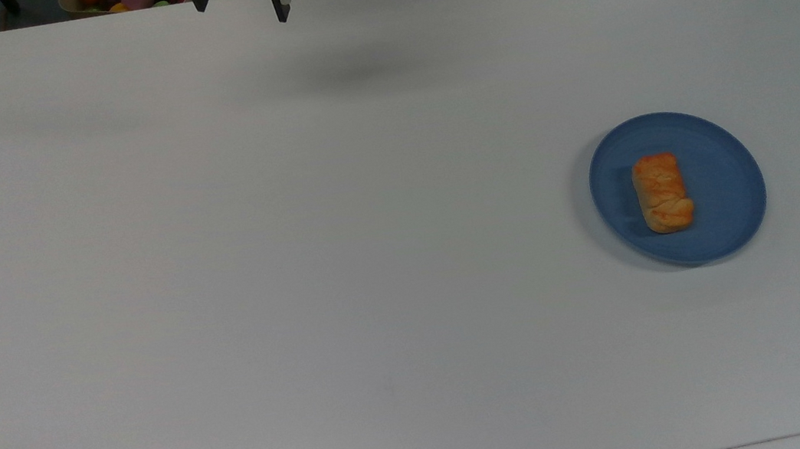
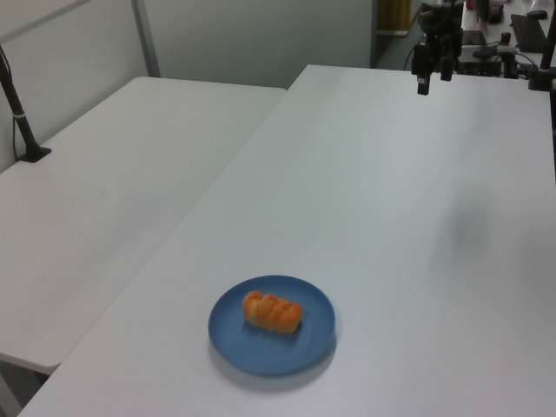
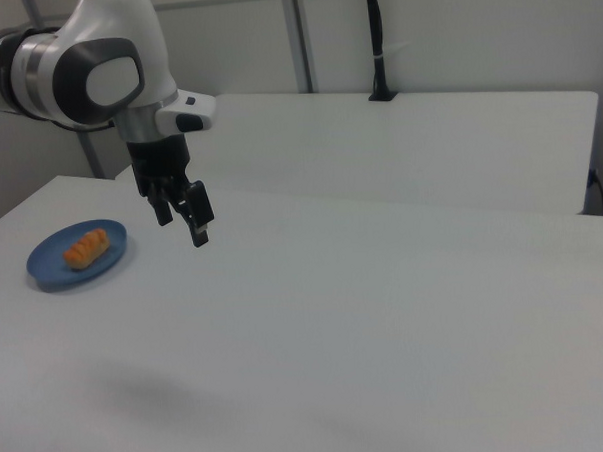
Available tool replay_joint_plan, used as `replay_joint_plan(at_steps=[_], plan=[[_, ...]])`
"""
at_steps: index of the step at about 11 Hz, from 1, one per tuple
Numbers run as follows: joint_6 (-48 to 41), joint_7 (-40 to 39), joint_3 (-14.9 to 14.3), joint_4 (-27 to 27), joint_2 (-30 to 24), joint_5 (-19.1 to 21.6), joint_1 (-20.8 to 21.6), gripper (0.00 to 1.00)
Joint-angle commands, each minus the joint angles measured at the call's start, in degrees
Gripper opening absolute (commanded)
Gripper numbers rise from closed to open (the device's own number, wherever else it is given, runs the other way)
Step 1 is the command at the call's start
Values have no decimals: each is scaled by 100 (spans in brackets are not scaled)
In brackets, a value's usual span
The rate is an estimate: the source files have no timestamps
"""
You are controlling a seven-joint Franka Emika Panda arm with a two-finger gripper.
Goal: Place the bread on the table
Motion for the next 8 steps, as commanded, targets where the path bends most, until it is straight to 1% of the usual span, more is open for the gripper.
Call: replay_joint_plan(at_steps=[1,3,6,8], plan=[[-337,-317,-5,278,5,113,-167,100],[-321,-327,-5,289,58,123,-168,100],[-312,-766,-23,307,58,227,-203,100],[-338,-749,-23,691,250,551,-230,100]])
